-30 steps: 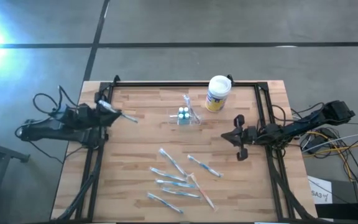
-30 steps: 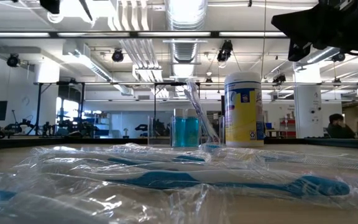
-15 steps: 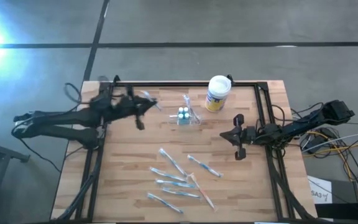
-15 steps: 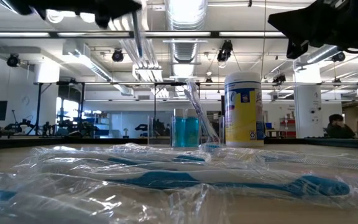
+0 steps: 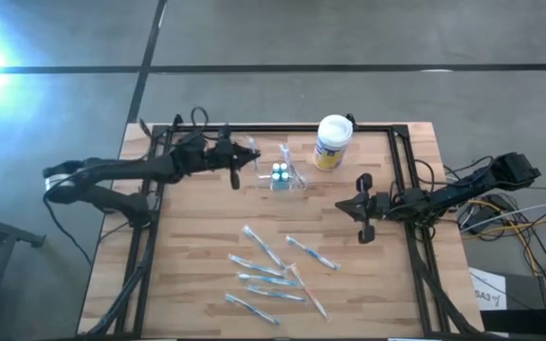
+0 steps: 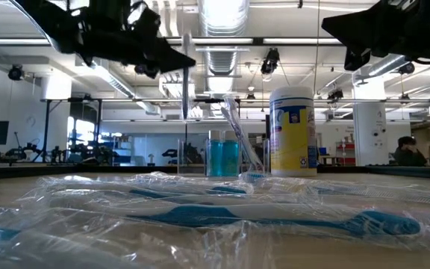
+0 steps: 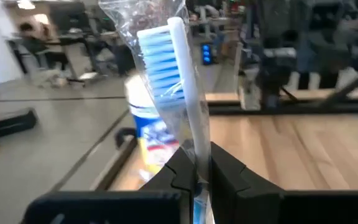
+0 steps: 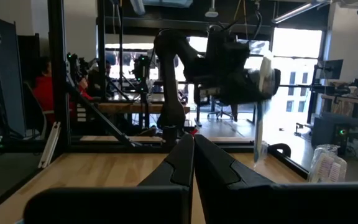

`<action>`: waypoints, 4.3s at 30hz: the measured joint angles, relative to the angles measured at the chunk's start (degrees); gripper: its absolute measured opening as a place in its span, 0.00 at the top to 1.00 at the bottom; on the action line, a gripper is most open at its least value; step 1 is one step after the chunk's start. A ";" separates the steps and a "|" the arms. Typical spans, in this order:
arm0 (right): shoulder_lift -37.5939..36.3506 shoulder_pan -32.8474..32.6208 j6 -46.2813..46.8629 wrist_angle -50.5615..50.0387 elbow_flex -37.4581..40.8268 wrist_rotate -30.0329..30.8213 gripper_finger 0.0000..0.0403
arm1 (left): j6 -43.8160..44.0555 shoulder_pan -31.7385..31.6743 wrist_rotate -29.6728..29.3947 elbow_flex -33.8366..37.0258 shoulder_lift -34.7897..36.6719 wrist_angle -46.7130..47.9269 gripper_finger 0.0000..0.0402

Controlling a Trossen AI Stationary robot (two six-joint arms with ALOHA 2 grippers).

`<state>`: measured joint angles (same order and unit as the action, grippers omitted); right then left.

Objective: Pick & Place toothbrushing station
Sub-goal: Put the blue toothbrush into the transparent organizer

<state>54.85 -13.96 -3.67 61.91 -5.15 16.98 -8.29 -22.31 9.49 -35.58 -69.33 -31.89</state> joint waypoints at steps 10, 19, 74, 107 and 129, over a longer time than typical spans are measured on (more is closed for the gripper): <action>0.00 0.00 0.01 -0.01 0.02 0.16 0.98 | 0.50 -2.02 0.51 2.47 -9.96 -10.90 0.94; 0.00 0.00 0.22 -0.31 0.02 0.20 0.98 | 4.61 -3.18 0.59 3.43 -18.65 -17.94 0.94; -0.02 -0.02 5.66 -0.92 0.07 1.06 0.98 | 8.55 -4.24 14.46 11.08 11.65 -16.62 0.66; 4.29 -0.04 6.08 -2.89 -6.98 -2.25 0.98 | 9.27 -4.19 12.37 34.53 69.16 24.92 0.99; 28.40 -2.10 41.44 -95.19 -50.38 -11.46 0.98 | 8.23 -4.15 12.34 35.13 69.16 27.83 0.97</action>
<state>83.25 -16.05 37.77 -33.28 -55.53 5.53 -0.06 -26.46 21.82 -0.45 -0.16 -4.05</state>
